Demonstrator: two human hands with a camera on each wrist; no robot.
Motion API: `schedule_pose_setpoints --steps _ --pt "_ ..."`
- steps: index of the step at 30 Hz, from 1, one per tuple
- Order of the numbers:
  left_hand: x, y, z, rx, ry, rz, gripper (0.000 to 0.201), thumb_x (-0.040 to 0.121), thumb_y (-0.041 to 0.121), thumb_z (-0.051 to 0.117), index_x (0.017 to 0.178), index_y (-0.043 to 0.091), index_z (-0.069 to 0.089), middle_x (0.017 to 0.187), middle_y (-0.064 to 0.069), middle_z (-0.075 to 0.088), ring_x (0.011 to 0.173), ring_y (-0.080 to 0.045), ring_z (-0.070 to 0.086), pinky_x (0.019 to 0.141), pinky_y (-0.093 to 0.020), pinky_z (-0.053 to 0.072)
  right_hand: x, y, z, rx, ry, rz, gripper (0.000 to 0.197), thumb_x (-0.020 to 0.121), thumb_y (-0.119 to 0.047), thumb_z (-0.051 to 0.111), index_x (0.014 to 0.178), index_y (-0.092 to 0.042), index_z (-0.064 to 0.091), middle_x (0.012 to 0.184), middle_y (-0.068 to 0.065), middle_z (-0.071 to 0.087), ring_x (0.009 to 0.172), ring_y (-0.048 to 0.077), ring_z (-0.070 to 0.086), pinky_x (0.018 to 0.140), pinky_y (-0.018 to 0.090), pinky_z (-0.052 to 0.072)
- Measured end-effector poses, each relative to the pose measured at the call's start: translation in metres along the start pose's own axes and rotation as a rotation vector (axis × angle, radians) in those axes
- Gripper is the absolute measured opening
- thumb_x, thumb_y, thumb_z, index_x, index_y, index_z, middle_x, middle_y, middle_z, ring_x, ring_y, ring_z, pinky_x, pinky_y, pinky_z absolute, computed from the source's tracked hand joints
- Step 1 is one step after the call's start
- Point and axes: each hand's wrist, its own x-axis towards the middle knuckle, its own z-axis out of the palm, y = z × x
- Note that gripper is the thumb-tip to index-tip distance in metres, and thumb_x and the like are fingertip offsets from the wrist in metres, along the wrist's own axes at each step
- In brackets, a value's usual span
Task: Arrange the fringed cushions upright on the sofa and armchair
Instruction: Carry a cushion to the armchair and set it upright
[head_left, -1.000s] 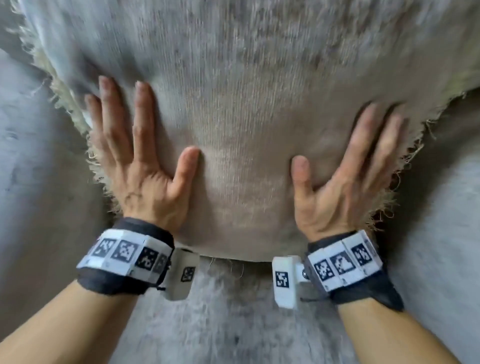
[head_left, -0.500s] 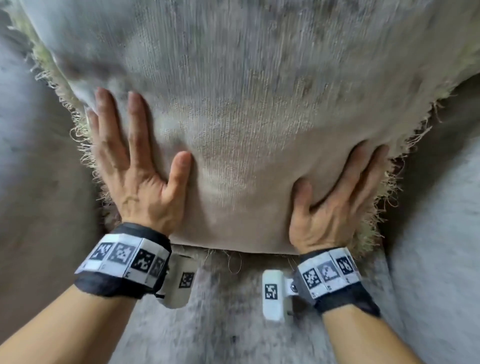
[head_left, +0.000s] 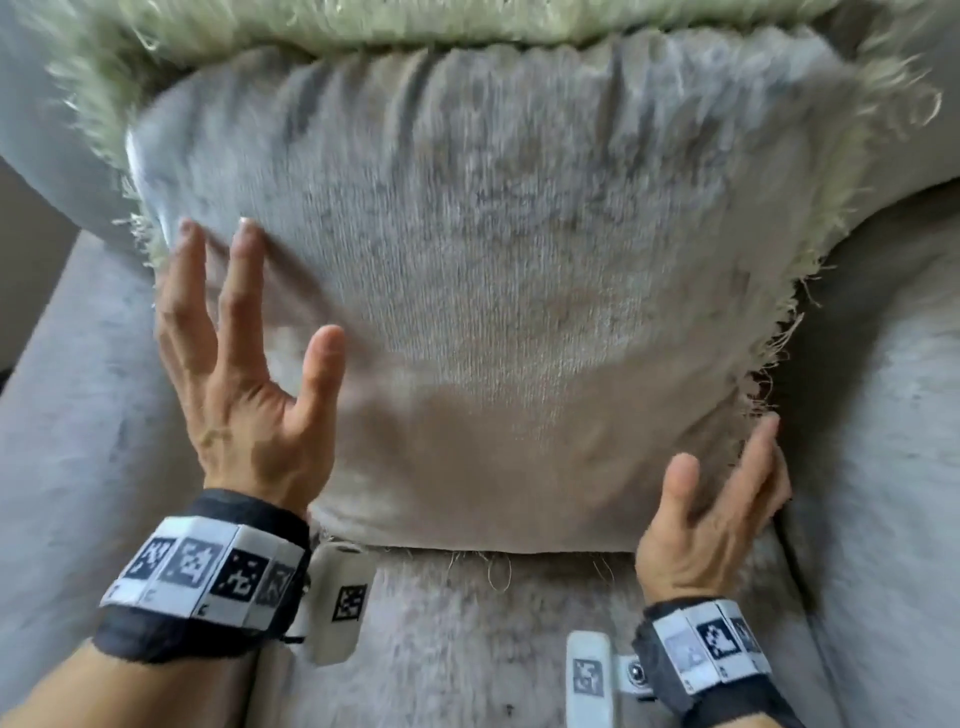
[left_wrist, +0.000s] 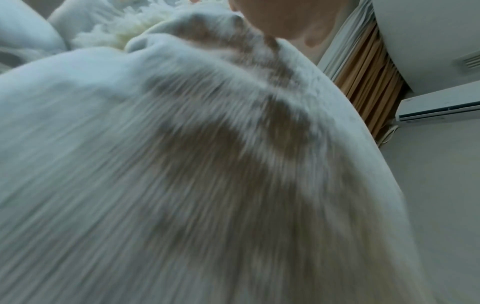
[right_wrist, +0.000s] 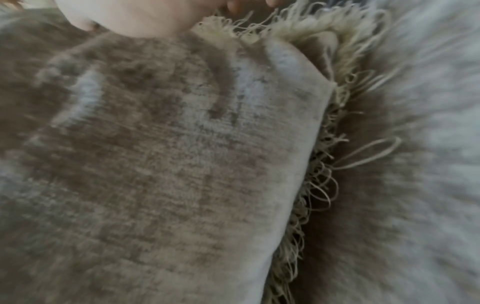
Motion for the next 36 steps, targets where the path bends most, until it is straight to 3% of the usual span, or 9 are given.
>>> schedule_pose_setpoints --steps 5,9,14,19,23,25,31,34,36 --pt "0.060 0.018 -0.011 0.074 -0.042 0.027 0.077 0.099 0.071 0.038 0.159 0.023 0.037 0.167 -0.012 0.020 0.155 -0.040 0.018 0.125 -0.054 0.016 0.001 -0.016 0.000 0.000 -0.013 0.354 0.095 0.087 -0.084 0.029 0.162 -0.026 0.024 0.156 0.021 0.034 0.141 0.035 0.036 0.113 0.052 0.034" --pt "0.093 0.022 -0.016 0.104 -0.101 -0.003 0.080 0.093 0.078 0.038 0.156 0.028 0.040 0.166 -0.011 0.025 0.152 -0.041 0.021 0.122 -0.059 0.021 0.011 -0.031 0.002 0.045 -0.048 0.614 0.091 0.085 -0.074 0.028 0.162 -0.026 0.026 0.163 0.016 0.030 0.145 0.033 0.030 0.115 0.047 0.026" --pt "0.130 0.022 -0.025 0.130 -0.244 -0.083 0.083 0.081 0.078 0.053 0.153 0.040 0.040 0.167 -0.003 0.021 0.151 -0.033 0.020 0.123 -0.055 0.024 0.017 -0.030 0.010 0.033 -0.010 0.879 0.094 0.077 -0.085 0.023 0.155 -0.034 0.038 0.164 0.011 0.029 0.150 0.034 0.026 0.122 0.056 0.020" --pt "0.149 0.022 -0.027 0.129 -0.363 -0.118 0.095 0.068 0.087 0.055 0.150 0.042 0.041 0.163 0.001 0.025 0.148 -0.033 0.022 0.120 -0.050 0.027 0.031 -0.037 0.013 0.110 0.050 1.167 0.072 0.089 -0.083 0.034 0.151 -0.047 0.039 0.168 -0.001 0.020 0.151 0.037 0.027 0.120 0.060 0.026" --pt "0.154 0.021 -0.025 0.159 -0.444 -0.139 0.091 0.067 0.090 0.051 0.140 0.038 0.047 0.145 -0.002 0.043 0.140 -0.034 0.032 0.107 -0.043 0.033 0.042 -0.033 0.016 0.251 0.067 1.334 0.105 0.071 -0.097 0.045 0.155 -0.034 0.040 0.165 0.004 0.032 0.147 0.037 0.037 0.118 0.059 0.032" --pt "0.153 0.022 -0.024 0.172 -0.449 -0.120 0.085 0.069 0.090 0.050 0.132 0.034 0.053 0.137 0.001 0.049 0.135 -0.032 0.037 0.099 -0.039 0.033 0.046 -0.029 0.017 0.284 0.025 1.387 0.135 0.046 -0.109 0.043 0.152 -0.027 0.045 0.157 0.009 0.045 0.138 0.039 0.048 0.113 0.060 0.039" --pt "0.146 0.026 -0.024 0.101 -0.428 -0.064 0.048 0.081 0.079 0.052 0.091 0.033 0.051 0.106 0.013 0.051 0.109 -0.031 0.054 0.084 -0.037 0.038 0.054 -0.034 0.011 0.297 -0.043 1.350 0.089 0.079 -0.087 0.051 0.131 -0.016 0.060 0.115 0.010 0.062 0.105 0.033 0.058 0.096 0.052 0.050" --pt "0.142 0.026 -0.027 -0.018 -0.395 -0.001 0.055 0.088 0.068 0.057 0.092 0.013 0.063 0.102 0.001 0.058 0.096 -0.032 0.059 0.083 -0.047 0.049 0.056 -0.040 0.004 0.311 -0.047 1.345 0.084 0.079 -0.086 0.052 0.125 -0.016 0.063 0.113 0.010 0.064 0.100 0.031 0.059 0.084 0.047 0.050" --pt "0.140 0.026 -0.031 -0.015 -0.393 -0.003 0.055 0.090 0.063 0.058 0.101 0.010 0.069 0.106 -0.001 0.062 0.097 -0.027 0.061 0.086 -0.043 0.049 0.055 -0.047 -0.002 0.302 -0.045 1.331 0.085 0.076 -0.089 0.052 0.121 -0.019 0.064 0.112 0.009 0.065 0.099 0.031 0.060 0.086 0.046 0.051"
